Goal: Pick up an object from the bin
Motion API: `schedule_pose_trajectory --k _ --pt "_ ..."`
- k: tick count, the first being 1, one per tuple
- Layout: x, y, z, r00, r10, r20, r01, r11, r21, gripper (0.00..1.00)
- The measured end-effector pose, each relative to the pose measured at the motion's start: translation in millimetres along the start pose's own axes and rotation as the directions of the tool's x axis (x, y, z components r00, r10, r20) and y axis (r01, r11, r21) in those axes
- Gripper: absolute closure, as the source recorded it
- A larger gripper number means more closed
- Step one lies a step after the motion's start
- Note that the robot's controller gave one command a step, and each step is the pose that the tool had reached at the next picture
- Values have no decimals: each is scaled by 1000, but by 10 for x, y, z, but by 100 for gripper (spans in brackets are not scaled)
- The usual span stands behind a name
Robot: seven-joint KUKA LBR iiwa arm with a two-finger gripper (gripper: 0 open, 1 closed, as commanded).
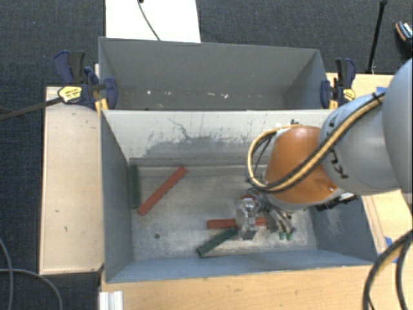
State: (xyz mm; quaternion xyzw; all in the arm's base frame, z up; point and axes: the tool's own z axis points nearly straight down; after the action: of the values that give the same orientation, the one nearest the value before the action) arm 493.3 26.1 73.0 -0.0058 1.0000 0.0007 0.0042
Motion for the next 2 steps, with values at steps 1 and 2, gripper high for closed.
schedule_pose_trajectory --k 1,2 --pt "20 -1 18 1000 1 -5 -1 1000 0 0" --pt "-434 -393 26 986 -167 -3 167 986 2 0"
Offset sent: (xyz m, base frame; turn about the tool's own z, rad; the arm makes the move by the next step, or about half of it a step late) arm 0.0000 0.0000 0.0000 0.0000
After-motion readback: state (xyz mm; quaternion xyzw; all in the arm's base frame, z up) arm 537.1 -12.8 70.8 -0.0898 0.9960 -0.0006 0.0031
